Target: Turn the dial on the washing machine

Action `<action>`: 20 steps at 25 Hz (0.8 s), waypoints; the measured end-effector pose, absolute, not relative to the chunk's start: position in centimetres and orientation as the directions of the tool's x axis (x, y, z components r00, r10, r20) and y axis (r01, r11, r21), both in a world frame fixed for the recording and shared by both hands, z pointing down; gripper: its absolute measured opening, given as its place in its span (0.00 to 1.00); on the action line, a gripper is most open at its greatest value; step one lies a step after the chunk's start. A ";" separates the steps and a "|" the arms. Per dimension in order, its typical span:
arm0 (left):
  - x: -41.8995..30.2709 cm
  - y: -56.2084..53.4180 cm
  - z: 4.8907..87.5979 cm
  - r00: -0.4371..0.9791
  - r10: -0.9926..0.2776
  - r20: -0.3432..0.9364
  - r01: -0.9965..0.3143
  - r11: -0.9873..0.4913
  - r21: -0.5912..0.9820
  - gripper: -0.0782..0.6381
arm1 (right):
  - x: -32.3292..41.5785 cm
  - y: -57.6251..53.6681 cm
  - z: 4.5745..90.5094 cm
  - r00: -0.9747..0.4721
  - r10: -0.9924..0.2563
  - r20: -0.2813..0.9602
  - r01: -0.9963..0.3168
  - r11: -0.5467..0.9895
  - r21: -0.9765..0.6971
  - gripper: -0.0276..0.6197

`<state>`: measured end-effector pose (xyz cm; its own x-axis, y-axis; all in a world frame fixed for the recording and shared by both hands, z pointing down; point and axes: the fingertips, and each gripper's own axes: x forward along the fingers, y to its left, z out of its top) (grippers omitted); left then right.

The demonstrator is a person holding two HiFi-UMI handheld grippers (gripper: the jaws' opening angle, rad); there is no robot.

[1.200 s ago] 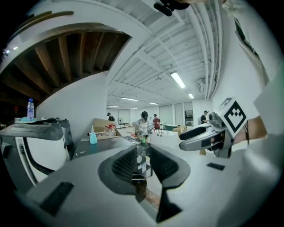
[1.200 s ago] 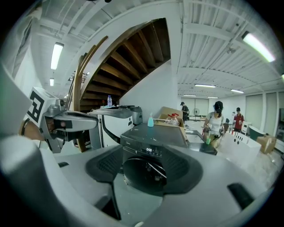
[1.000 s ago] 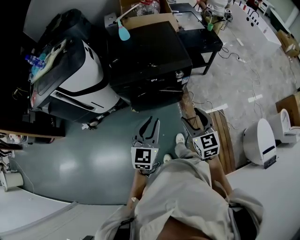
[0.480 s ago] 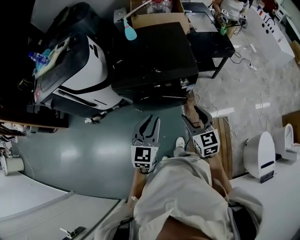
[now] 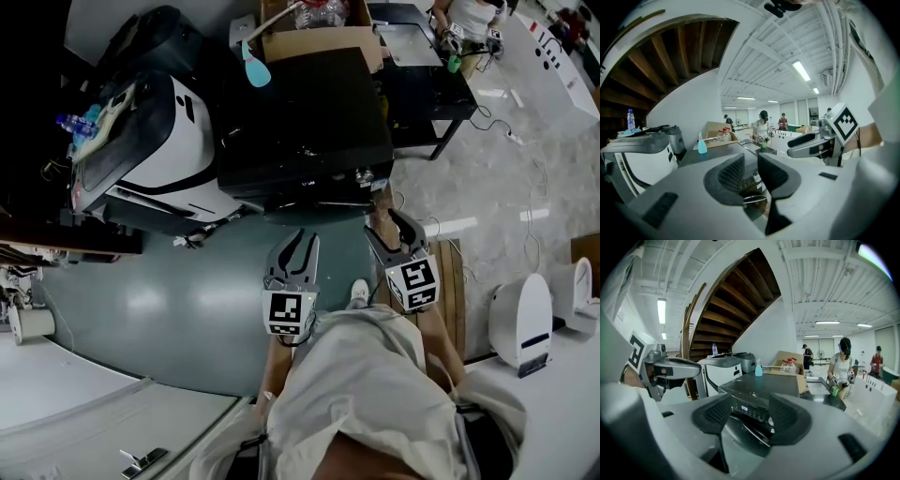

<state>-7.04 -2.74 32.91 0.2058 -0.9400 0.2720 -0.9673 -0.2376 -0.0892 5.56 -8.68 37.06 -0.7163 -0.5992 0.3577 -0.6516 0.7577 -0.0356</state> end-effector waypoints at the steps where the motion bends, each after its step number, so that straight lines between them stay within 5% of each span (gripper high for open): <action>1: -6.7 -3.2 32.9 0.206 -0.940 0.273 -0.967 -0.239 -0.091 0.24 | 5.8 -9.1 37.1 -0.716 -0.599 0.358 -0.653 0.756 -0.039 0.43; 20: -5.6 -7.5 35.1 0.236 -0.917 0.321 -0.961 -0.269 -0.060 0.24 | 6.8 -13.3 39.3 -0.693 -0.601 0.398 -0.674 0.736 -0.060 0.41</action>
